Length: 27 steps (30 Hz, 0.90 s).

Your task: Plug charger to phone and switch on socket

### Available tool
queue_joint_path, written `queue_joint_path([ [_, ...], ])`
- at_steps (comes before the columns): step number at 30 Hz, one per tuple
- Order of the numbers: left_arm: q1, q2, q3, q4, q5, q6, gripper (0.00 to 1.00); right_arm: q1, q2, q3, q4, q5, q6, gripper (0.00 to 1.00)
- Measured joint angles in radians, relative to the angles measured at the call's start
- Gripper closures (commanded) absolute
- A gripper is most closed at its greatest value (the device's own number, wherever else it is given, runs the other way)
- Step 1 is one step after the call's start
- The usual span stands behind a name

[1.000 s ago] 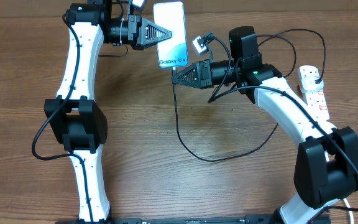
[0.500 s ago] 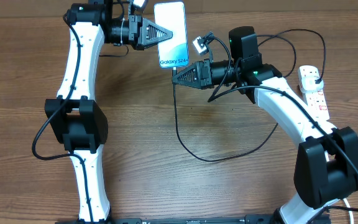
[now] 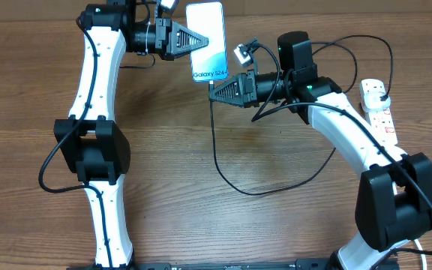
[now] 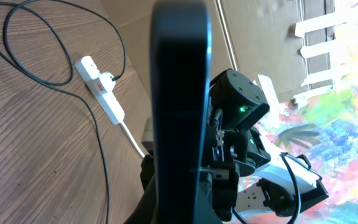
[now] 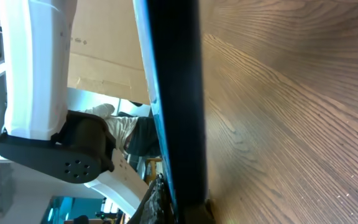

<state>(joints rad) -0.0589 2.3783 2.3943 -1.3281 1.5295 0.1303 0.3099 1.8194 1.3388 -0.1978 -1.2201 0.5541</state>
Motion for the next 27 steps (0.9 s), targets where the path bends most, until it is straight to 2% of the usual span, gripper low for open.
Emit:
queue_joint_path([
  [27,-0.014,0.000,0.000,0.004,0.009,-0.001,0.96,-0.008,0.000,0.000,0.001,-0.036,0.019,0.96],
])
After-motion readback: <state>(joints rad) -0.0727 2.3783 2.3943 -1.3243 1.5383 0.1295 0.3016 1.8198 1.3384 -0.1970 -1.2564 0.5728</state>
